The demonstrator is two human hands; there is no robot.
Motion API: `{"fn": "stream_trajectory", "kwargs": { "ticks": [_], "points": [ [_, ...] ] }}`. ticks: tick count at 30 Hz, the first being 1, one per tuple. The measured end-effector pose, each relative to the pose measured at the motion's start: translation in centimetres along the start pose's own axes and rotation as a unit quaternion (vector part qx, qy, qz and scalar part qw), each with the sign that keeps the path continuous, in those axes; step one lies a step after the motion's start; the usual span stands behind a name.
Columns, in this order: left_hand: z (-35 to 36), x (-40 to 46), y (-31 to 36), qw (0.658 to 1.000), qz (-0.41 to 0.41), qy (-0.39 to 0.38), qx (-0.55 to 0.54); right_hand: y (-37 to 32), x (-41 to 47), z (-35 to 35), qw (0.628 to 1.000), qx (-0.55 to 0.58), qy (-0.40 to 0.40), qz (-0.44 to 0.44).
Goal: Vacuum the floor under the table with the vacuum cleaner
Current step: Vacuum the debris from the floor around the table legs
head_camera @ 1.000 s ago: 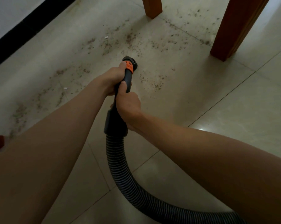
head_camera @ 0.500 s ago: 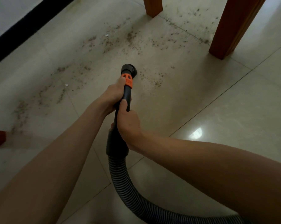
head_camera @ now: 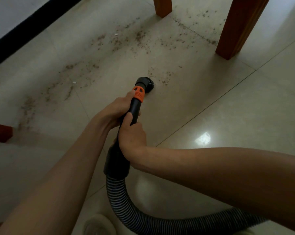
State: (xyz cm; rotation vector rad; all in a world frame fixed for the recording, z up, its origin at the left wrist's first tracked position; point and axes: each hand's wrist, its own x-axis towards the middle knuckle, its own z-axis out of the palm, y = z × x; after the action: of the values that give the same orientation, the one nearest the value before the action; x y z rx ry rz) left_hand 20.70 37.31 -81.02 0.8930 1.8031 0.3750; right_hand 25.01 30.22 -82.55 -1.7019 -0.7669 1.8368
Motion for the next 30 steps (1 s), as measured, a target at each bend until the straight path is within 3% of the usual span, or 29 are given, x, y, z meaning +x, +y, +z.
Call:
{"fn": "stream_trajectory", "kwargs": {
  "ticks": [15,30],
  "points": [
    [1.0,1.3,3.5,1.0,0.013,0.004,0.018,-2.5,2.3,-1.5,0.998,-0.012,0.042,-0.034],
    [1.1,5.4,7.2,0.999,0.021,0.011,0.027,-5.5,7.2,-2.0,0.998,-0.002,0.031,-0.048]
  ]
}}
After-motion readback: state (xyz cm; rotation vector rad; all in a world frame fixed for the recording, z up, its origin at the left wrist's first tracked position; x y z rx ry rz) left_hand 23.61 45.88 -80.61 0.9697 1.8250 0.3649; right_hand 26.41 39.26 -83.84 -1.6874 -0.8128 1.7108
